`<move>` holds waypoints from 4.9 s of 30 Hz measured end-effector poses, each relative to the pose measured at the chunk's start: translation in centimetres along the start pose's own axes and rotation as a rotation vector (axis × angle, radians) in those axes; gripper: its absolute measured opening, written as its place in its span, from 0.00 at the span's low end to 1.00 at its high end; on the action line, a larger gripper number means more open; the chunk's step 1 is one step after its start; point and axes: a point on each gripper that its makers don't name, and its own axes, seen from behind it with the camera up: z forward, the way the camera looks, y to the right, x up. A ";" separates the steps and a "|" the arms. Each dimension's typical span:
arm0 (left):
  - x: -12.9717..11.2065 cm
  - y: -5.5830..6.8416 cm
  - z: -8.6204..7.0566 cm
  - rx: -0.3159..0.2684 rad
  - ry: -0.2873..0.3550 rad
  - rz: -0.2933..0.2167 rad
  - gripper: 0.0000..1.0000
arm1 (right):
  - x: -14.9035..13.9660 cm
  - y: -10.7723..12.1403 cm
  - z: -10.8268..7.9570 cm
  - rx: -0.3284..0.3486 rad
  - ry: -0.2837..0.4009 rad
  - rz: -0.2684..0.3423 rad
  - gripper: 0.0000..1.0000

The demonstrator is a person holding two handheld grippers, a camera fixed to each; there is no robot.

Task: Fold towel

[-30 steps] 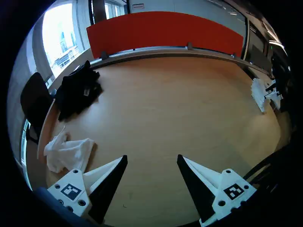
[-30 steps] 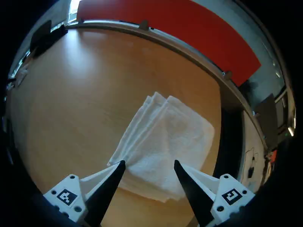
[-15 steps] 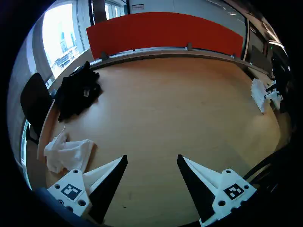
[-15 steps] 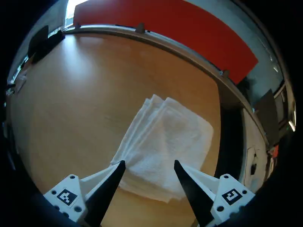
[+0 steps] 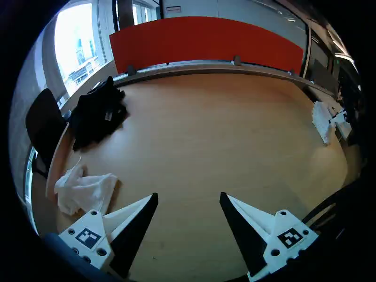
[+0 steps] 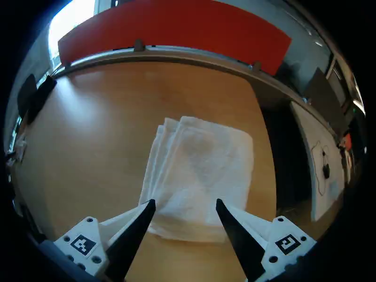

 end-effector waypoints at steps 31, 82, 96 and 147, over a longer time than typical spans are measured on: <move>1.0 -0.1 0.0 0.005 0.023 -0.010 0.98 | 2.3 -0.6 -3.7 -0.034 0.192 0.195 1.00; 15.7 -5.4 -2.7 0.122 0.464 -0.128 0.97 | 12.3 -7.6 -14.4 -0.126 0.743 0.195 1.00; 21.0 -5.9 -4.1 0.110 0.619 -0.138 0.97 | 16.8 -15.4 -17.0 -0.052 0.833 0.137 1.00; 24.4 -5.9 -5.8 0.079 0.788 -0.125 0.97 | 21.1 -24.9 -23.2 0.000 0.934 0.125 1.00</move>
